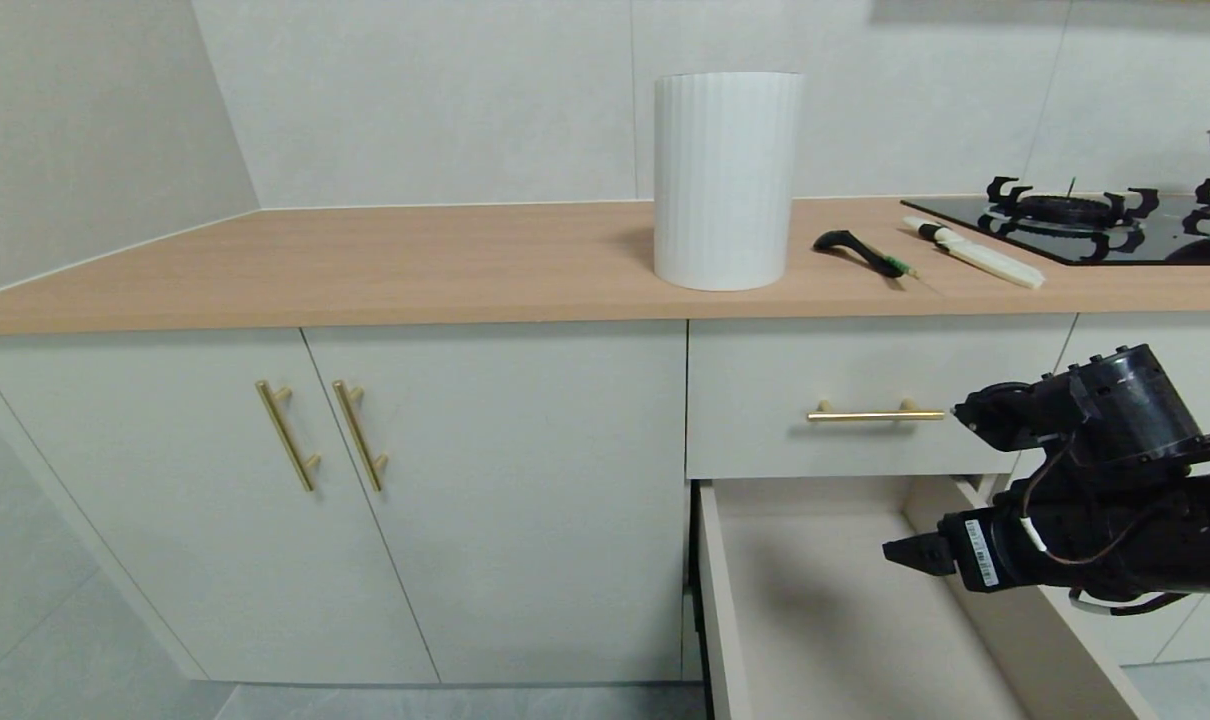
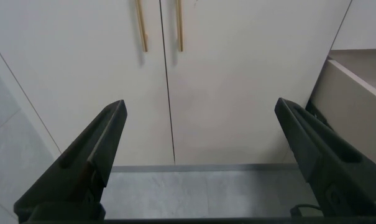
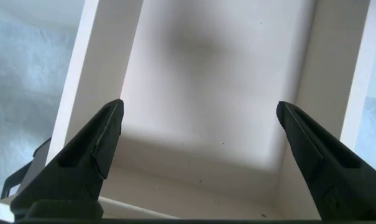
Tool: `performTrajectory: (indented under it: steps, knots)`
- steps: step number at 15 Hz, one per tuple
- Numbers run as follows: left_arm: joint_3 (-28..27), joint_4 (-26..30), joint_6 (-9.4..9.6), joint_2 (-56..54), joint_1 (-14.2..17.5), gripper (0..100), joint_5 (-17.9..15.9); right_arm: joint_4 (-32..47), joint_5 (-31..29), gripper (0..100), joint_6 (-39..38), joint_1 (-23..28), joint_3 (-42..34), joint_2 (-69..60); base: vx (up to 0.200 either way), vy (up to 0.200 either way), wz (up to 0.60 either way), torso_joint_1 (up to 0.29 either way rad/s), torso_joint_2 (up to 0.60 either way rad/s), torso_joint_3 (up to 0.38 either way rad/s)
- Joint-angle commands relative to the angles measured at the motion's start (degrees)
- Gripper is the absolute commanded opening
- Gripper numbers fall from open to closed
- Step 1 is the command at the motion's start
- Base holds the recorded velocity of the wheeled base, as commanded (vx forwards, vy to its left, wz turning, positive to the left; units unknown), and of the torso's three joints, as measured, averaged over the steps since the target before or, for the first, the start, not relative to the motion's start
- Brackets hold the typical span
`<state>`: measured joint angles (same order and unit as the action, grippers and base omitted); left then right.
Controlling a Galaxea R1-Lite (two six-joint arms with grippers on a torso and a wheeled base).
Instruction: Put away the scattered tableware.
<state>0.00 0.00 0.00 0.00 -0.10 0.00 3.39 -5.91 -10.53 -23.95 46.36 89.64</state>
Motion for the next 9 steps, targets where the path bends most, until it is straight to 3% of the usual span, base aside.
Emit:
performTrajectory:
  steps: [1, 4, 9]
  knots:
    - [0.0, 0.0, 0.0, 0.09, 0.01, 100, 0.0, -0.05, -0.15, 100, 0.07, 0.05, -0.13, 0.01, 0.0, 0.0, 0.0, 0.0, 0.0, 0.0]
    - [0.0, 0.0, 0.0, 0.09, 0.01, 100, -0.09, -0.14, -0.15, 100, 0.07, 0.05, -0.31, 0.1, 0.0, 0.0, 0.0, 0.006, -0.05, -0.03]
    - [0.0, 0.0, 0.0, 0.09, 0.01, 100, 0.0, -0.14, -0.15, 100, 0.07, 0.05, -0.39, 0.1, 0.0, 0.0, 0.0, 0.099, -0.33, -0.283]
